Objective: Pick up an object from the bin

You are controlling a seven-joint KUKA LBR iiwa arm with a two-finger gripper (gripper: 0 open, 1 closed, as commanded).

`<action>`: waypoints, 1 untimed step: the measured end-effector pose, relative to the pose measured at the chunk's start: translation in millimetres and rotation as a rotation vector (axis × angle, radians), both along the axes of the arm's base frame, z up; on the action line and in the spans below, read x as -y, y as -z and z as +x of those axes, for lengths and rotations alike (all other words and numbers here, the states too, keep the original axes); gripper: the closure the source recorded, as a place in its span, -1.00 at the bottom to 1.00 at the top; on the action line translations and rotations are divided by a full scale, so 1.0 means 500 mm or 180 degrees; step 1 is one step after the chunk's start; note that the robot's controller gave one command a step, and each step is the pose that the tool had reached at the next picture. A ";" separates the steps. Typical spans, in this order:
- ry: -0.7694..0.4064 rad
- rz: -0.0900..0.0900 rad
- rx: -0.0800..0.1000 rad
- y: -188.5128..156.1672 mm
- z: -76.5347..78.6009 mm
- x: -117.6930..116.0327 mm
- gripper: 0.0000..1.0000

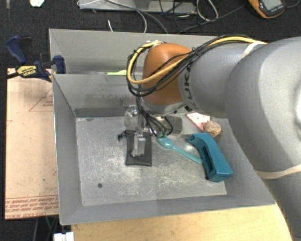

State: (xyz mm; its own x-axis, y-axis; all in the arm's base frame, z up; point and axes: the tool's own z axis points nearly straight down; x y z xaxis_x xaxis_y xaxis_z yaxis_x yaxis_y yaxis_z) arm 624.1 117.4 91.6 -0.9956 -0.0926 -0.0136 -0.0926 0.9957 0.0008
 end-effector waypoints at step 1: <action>-0.0373 -0.0024 0.0010 0.040 0.004 0.092 1.00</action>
Offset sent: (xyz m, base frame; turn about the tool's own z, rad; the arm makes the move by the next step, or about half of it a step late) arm 0.0000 0.0000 0.0000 0.0000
